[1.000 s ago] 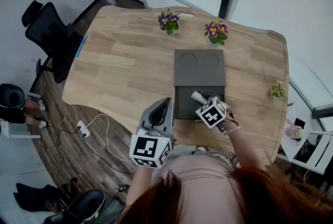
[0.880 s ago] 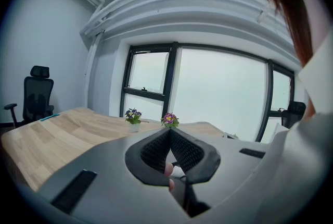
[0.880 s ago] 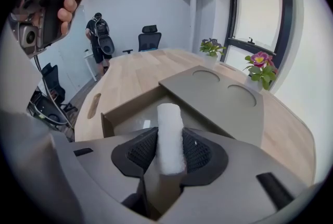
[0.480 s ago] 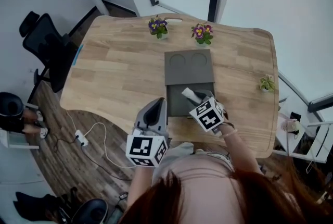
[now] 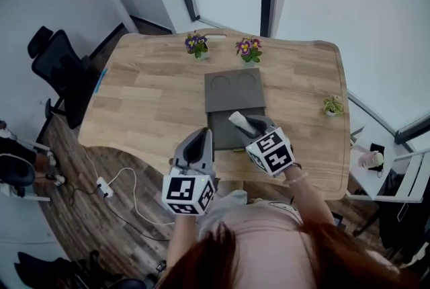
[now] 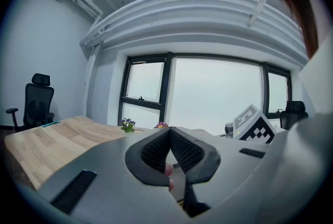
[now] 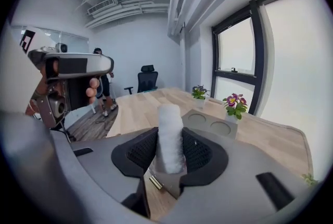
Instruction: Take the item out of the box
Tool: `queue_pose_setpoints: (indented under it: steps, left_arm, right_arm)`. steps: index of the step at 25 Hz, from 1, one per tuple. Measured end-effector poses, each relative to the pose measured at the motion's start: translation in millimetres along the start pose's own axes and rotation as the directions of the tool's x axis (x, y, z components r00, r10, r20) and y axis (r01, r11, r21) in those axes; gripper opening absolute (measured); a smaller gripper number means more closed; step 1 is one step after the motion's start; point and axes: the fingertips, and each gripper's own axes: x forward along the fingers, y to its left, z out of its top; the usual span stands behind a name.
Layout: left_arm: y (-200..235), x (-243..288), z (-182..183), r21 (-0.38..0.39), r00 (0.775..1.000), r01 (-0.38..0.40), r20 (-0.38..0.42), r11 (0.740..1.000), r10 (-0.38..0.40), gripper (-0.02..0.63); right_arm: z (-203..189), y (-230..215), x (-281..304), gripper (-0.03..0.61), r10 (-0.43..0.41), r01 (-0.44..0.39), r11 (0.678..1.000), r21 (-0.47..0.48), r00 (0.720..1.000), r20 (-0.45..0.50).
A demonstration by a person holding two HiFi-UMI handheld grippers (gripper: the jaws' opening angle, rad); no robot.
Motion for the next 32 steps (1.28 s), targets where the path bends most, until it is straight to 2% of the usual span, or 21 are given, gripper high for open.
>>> queue_pose_setpoints:
  steps: [12, 32]
  left_arm:
    - [-40.0, -25.7, 7.0, 0.024, 0.999, -0.018, 0.027, 1.0, 0.017, 0.003]
    - [-102.1, -75.5, 18.8, 0.041, 0.996, -0.05, 0.075, 0.998, 0.047, 0.003]
  right_arm:
    - [30.5, 12.0, -74.9, 0.132, 0.008, -0.006, 1.0, -0.015, 0.984, 0.178]
    - [30.8, 21.6, -181.5, 0.13, -0.044, 0.046, 0.999, 0.004, 0.919, 0.392]
